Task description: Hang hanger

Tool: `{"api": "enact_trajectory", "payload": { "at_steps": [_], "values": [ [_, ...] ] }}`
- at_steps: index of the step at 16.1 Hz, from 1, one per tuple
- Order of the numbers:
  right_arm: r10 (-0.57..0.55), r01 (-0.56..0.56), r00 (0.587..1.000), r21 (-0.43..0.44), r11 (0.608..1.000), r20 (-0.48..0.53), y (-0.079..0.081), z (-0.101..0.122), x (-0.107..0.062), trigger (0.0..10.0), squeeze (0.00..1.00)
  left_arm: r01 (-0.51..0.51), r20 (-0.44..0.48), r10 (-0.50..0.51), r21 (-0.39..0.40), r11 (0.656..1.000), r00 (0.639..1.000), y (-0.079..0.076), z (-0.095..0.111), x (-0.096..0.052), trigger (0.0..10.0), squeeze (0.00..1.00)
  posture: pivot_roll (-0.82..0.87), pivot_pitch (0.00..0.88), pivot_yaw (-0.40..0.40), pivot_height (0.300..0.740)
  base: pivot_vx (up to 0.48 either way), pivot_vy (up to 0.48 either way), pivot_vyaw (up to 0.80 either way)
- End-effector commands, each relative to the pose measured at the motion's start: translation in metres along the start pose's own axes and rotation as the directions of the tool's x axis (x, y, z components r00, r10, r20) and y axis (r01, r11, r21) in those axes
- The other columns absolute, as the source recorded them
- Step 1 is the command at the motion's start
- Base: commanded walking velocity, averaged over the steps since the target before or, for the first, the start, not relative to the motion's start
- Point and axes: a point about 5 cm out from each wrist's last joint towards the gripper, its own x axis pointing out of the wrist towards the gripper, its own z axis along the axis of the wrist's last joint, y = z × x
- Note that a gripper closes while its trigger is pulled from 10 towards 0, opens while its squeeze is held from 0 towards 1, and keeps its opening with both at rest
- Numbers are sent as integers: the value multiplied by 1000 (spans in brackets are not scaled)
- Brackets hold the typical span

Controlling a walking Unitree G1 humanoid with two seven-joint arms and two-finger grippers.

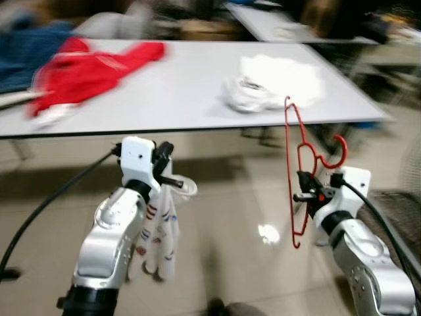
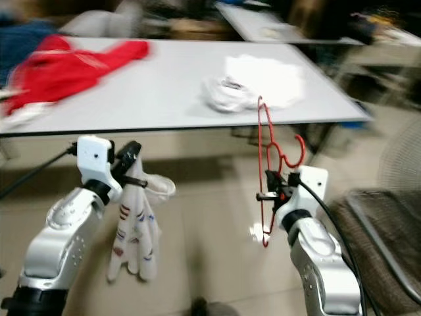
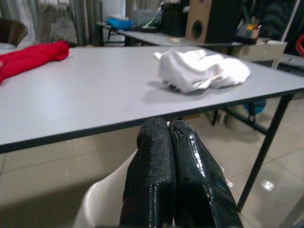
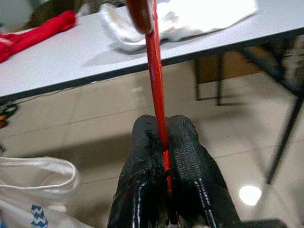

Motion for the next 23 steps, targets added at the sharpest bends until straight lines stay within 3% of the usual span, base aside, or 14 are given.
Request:
{"api": "enact_trajectory", "payload": {
  "at_steps": [1, 6, 11, 17, 20, 23],
  "values": [
    [50, -49, 999, -55, 997, 16, 7, 7, 5, 10000, 0, 22, 20, -22, 0, 1000, 1000, -2, 7, 3, 10000, 0, -3, 0, -28, 740, 244, 0, 0],
    [95, -93, 995, -52, 994, 30, 14, 12, 7, 10000, 0, 17, 2, -17, 7, 1000, 1000, -1, 5, 8, 10000, 0, -13, 0, -33, 740, 290, 0, 0],
    [99, -98, 995, -57, 994, 31, 12, 13, 11, 10000, 0, 29, 9, -29, 3, 1000, 1000, -3, 8, 11, 10000, 0, -7, 0, -44, 740, 308, 0, -636],
    [114, -108, 992, -92, 990, 53, 4, 21, 10, 10000, 0, 23, 30, -23, 0, 1000, 999, -2, 14, 17, 10000, 0, -15, 0, -46, 740, 310, 0, 0],
    [182, -173, 979, -91, 981, 94, 3, 29, 8, 10000, 0, 32, 59, -32, 3, 999, 998, -2, 23, 23, 10000, 0, -22, 0, -42, 740, 310, 0, 0],
    [279, -266, 956, -126, 956, 96, -9, 39, -1, 10000, 0, 61, 82, -62, 23, 998, 995, -2, 33, 35, 10000, 0, -24, 0, -34, 740, 310, 0, 0]
  ]
}}
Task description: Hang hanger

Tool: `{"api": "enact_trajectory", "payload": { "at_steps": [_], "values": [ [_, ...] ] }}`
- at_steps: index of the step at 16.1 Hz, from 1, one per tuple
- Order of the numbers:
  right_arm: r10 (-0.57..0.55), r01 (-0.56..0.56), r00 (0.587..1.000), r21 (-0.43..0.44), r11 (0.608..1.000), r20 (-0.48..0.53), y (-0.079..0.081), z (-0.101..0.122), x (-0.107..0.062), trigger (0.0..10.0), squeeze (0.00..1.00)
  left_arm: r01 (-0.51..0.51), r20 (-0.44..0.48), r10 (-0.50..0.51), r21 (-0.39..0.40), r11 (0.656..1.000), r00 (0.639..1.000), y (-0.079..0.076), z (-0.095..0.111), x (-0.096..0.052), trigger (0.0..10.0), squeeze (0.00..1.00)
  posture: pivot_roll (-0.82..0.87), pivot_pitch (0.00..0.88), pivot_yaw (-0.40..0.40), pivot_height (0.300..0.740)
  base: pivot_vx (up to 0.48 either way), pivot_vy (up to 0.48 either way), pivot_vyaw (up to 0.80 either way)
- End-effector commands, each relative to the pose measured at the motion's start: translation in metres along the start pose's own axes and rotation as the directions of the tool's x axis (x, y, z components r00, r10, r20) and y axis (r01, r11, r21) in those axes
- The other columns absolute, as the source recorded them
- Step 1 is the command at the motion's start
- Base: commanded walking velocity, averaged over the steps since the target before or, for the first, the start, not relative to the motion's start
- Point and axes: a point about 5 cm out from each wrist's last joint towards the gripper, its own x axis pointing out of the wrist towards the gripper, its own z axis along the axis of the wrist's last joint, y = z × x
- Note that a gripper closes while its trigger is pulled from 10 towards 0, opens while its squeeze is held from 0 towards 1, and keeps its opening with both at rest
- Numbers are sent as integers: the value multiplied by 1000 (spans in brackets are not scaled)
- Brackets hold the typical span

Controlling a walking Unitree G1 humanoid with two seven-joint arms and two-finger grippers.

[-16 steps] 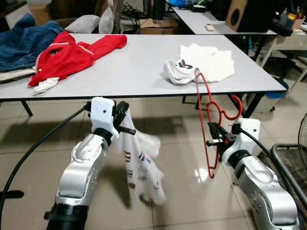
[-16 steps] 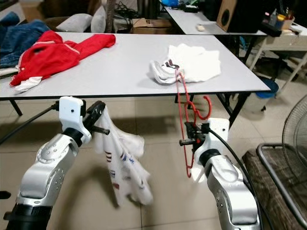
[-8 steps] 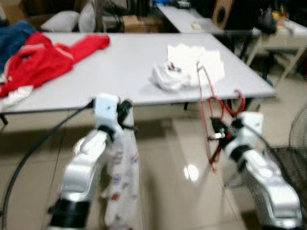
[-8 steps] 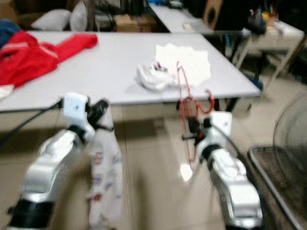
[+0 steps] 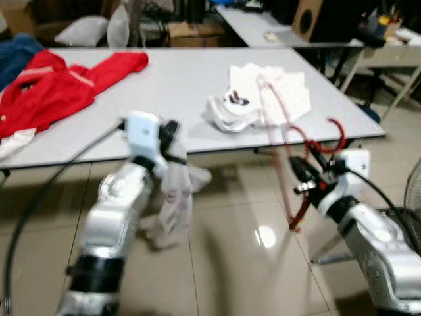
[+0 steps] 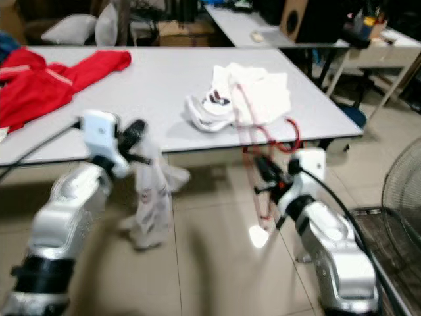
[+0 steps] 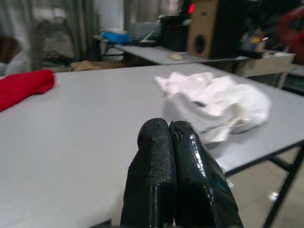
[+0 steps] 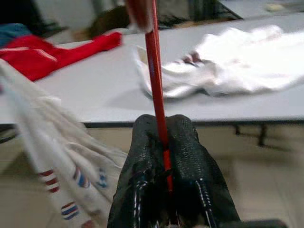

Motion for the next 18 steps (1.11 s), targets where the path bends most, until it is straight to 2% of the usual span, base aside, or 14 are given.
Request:
{"api": "enact_trajectory", "payload": {
  "at_steps": [1, 4, 7, 8, 9, 12, 15, 18],
  "values": [
    [-17, 17, 1000, -16, 1000, 11, -9, 4, -7, 10000, 0, 62, 44, -62, 9, 998, 997, -13, 11, 7, 10000, 0, -24, 0, -34, 740, 307, 0, 0],
    [35, -35, 999, -46, 998, -2, -13, 8, -12, 10000, 0, 55, 48, -56, 13, 998, 997, -13, 17, 17, 10000, 0, -30, 0, -25, 740, 309, 0, 0],
    [215, -216, 976, -51, 975, -19, 1, 11, -15, 10000, 0, 33, 38, -33, 8, 999, 999, -11, 18, 22, 10000, 0, -27, 0, -29, 740, 312, 0, 0],
    [303, -306, 952, -59, 950, -48, 7, 11, -20, 10000, 0, 32, 41, -32, 14, 999, 999, -11, 19, 25, 10000, 0, -27, 0, -32, 740, 311, 0, 0],
    [336, -340, 940, -67, 938, -61, 8, 11, -23, 10000, 0, 31, 42, -32, 16, 999, 999, -10, 20, 27, 10000, 0, -27, 0, -32, 740, 315, 0, 0],
    [458, -472, 875, -60, 880, -158, 0, 11, -47, 10000, 0, 35, 59, -38, 51, 998, 998, -4, 32, 41, 10000, 0, -28, 0, -35, 740, 311, 0, 0],
    [514, -534, 827, -32, 845, -227, 1, 7, -55, 10000, 0, 42, 79, -47, 53, 998, 996, -4, 40, 47, 10000, 0, -43, 0, -25, 740, 310, 0, 0],
    [516, -545, 815, -44, 838, -265, 5, 1, -52, 10000, 0, 55, 102, -60, 52, 997, 993, -6, 48, 50, 10000, 0, -45, 0, -23, 740, 312, 0, 0]
  ]
}}
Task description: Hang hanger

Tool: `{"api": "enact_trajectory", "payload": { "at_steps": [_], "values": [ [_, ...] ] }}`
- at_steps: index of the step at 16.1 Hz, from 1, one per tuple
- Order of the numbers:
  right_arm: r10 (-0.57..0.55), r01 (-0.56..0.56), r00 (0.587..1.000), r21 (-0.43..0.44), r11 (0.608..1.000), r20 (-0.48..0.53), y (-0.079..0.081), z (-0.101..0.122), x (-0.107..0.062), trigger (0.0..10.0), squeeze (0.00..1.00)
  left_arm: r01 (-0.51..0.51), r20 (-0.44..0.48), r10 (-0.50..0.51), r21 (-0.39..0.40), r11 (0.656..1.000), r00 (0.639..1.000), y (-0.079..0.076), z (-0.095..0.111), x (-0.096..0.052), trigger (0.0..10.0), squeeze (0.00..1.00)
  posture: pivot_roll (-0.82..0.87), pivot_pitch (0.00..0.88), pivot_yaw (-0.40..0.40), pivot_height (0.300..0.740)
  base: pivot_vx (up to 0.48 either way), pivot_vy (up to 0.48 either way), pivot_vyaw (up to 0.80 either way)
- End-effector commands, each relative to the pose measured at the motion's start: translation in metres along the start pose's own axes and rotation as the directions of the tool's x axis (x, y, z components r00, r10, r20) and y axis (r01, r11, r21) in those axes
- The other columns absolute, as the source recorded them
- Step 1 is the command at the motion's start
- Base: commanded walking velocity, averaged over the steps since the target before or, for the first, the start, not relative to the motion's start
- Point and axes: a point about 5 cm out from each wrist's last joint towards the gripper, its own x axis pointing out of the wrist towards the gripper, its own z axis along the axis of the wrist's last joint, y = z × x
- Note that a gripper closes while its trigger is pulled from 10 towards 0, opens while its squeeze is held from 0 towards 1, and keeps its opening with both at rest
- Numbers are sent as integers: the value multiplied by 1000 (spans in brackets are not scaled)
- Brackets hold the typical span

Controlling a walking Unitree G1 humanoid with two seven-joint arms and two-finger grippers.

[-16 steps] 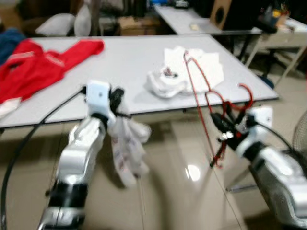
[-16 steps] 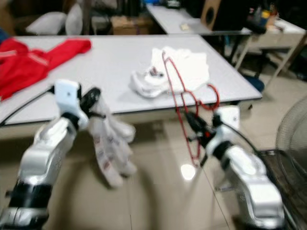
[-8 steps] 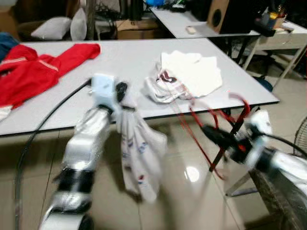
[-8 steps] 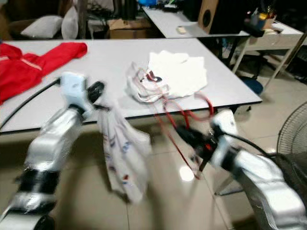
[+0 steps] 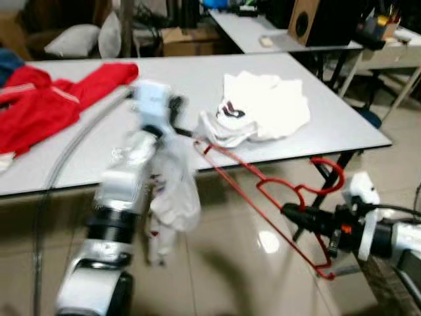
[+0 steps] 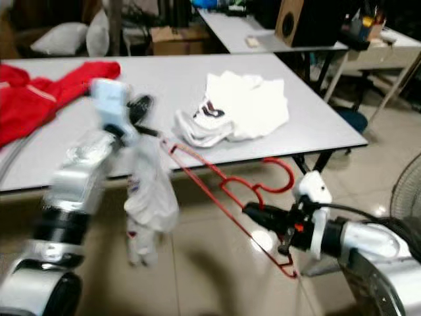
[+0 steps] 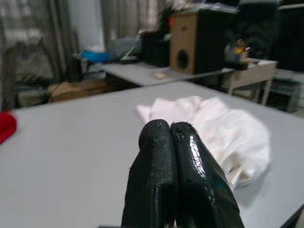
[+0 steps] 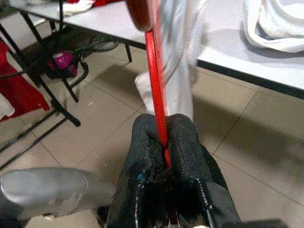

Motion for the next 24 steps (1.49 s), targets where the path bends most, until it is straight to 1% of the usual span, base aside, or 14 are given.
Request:
{"api": "enact_trajectory", "payload": {
  "at_steps": [1, 4, 5, 8, 12, 14, 15, 17, 20, 21, 22, 23, 24],
  "values": [
    [14, -14, 1000, -27, 1000, -7, 1, 3, 4, 10000, 0, -23, 62, 21, 21, 1000, 998, 10, 16, 0, 10000, 0, -43, 0, -24, 740, 315, 0, 0],
    [30, -31, 999, -28, 999, -43, 2, -2, 9, 10000, 0, 4, 81, -6, 26, 1000, 997, 8, 22, -1, 10000, 0, -31, 0, -24, 740, 312, 0, 0],
    [33, -34, 998, -32, 999, -50, 2, -2, 12, 10000, 0, 31, 92, -34, 30, 999, 995, 5, 27, -1, 10000, 0, -31, 0, -24, 740, 311, 0, 0],
    [20, -21, 999, -45, 999, -41, -2, 0, 21, 10000, 0, 91, 113, -97, 54, 994, 989, -3, 37, -3, 10000, 0, -29, 0, -20, 740, 308, 0, 0],
    [26, -29, 999, -70, 997, -44, -8, 2, 31, 10000, 0, 142, 151, -150, 63, 988, 977, -13, 51, -6, 10000, 0, -13, 0, -32, 740, 305, 0, 0],
    [27, -31, 999, -75, 997, -47, -9, 2, 33, 10000, 0, 149, 155, -157, 63, 987, 975, -14, 53, -6, 10000, 0, -13, 0, -32, 740, 304, 0, 0],
    [19, -24, 998, -91, 996, -53, -14, 4, 38, 10000, 0, 160, 161, -168, 60, 985, 972, -17, 56, -8, 10000, 0, -8, 0, -38, 740, 322, 0, 0],
    [17, -22, 999, -112, 993, -47, -17, 8, 43, 10000, 0, 163, 162, -170, 55, 985, 972, -19, 56, -11, 10000, 0, -8, 0, -41, 740, 324, 0, 0],
    [29, -34, 998, -128, 991, -47, -18, 11, 45, 10000, 0, 163, 163, -168, 48, 985, 972, -20, 56, -14, 10000, 0, -12, 0, -44, 740, 329, 0, 0],
    [17, -25, 998, -135, 991, -56, -20, 11, 46, 10000, 0, 164, 167, -171, 51, 985, 971, -21, 57, -15, 10000, 0, -15, 0, -47, 740, 330, 0, 0],
    [-106, 96, 993, -156, 983, -60, -38, 13, 51, 10000, 0, 176, 187, -185, 64, 982, 965, -24, 66, -16, 10000, 0, -14, 0, -48, 740, 326, 0, 0],
    [-179, 169, 983, -172, 970, -48, -51, 18, 55, 10000, 0, 186, 203, -197, 74, 980, 959, -26, 73, -17, 10000, 0, -13, 0, -47, 740, 326, 0, 0],
    [-193, 182, 980, -179, 967, -42, -54, 20, 57, 10000, 0, 189, 209, -201, 77, 979, 957, -26, 76, -17, 10000, 0, -13, 0, -47, 740, 326, 0, 0]
  ]
}}
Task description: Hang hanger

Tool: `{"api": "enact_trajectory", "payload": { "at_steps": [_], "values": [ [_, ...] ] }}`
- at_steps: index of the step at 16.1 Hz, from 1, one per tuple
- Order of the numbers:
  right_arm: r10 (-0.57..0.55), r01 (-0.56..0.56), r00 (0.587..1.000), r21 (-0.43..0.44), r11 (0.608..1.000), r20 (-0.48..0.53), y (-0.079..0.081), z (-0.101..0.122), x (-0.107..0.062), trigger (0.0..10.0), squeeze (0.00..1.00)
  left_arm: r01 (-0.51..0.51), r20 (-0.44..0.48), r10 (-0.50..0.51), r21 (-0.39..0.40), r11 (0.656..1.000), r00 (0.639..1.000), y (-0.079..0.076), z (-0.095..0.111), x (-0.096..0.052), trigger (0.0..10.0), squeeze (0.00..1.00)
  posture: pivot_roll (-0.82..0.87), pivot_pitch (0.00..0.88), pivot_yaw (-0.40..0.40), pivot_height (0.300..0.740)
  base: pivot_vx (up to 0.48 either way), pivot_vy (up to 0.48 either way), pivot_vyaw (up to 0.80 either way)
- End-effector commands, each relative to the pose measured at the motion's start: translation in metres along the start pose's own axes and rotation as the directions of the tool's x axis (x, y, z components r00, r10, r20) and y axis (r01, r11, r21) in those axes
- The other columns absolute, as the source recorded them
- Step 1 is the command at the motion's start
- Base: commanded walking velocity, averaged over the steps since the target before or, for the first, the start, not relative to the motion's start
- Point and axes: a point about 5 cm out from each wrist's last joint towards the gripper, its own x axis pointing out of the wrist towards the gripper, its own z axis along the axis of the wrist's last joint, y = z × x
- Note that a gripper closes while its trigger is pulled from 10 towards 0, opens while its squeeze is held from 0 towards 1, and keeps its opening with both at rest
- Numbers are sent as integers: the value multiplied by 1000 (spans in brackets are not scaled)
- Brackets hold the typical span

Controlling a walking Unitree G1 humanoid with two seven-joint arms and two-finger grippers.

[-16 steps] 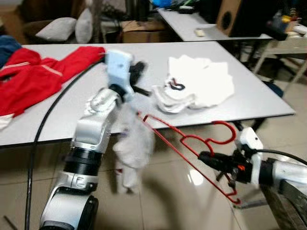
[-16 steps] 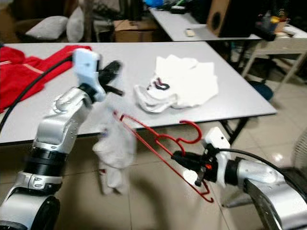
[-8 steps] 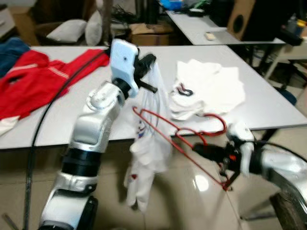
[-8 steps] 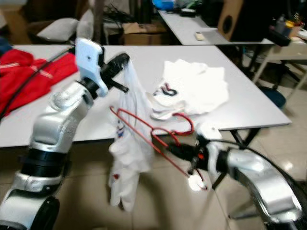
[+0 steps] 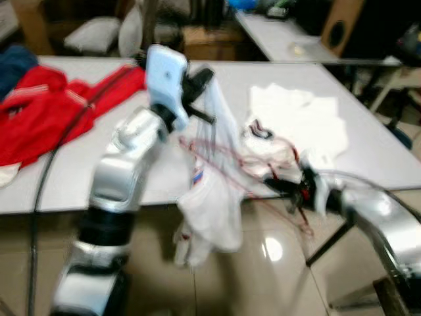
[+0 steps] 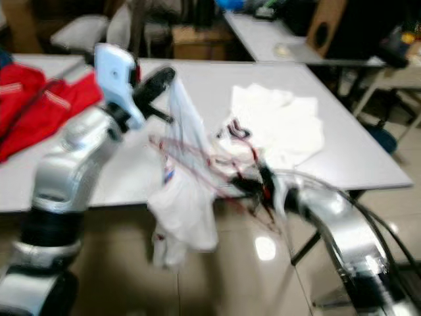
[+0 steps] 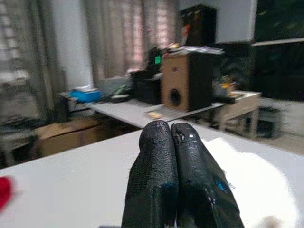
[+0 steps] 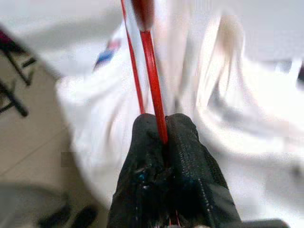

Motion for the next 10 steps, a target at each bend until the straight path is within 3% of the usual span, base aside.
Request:
{"api": "enact_trajectory", "payload": {
  "at_steps": [1, 3, 5, 6, 7, 8, 9, 10],
  "values": [
    [-91, 90, 995, -32, 995, -33, -19, -1, -1, 10000, 0, 41, 87, -42, 13, 999, 995, -10, 26, 5, 10000, 0, -14, 0, -44, 740, 326, 0, 0],
    [-163, 162, 987, -147, 976, 7, -47, 30, 7, 10000, 0, 27, 147, -30, 20, 999, 989, -5, 46, 7, 10000, 0, -12, 0, -39, 740, 330, 0, 0],
    [-347, 372, 928, -295, 880, 134, -88, 79, -1, 10000, 0, 18, 195, -20, 12, 1000, 981, 0, 63, 8, 10000, 0, -8, 0, -43, 740, 328, 0, 0],
    [-535, 625, 779, -339, 703, 326, -120, 128, -23, 10000, 0, 10, 228, -11, 6, 1000, 974, 3, 74, 8, 10000, 0, -4, 0, -52, 740, 326, 0, 0],
    [-578, 701, 711, -333, 630, 401, -128, 145, -33, 10000, 0, 7, 240, -7, 2, 1000, 971, 4, 77, 8, 10000, 0, -4, 0, -52, 740, 326, 0, 0],
    [-577, 810, 557, -240, 534, 597, -136, 190, -62, 10000, 0, -1, 264, 3, -9, 1000, 965, 5, 84, 6, 10000, 0, 1, 0, -63, 740, 330, 0, 0],
    [-487, 843, 478, -224, 489, 731, -130, 220, -81, 10000, 0, -9, 274, 13, -15, 1000, 962, 5, 88, 4, 10000, 0, 1, 0, -67, 740, 326, 0, 0],
    [-439, 836, 488, -259, 484, 754, -127, 222, -80, 10000, 0, -10, 274, 15, -19, 1000, 962, 5, 88, 4, 10000, 0, -1, 0, -65, 740, 330, 0, 0]
  ]
}}
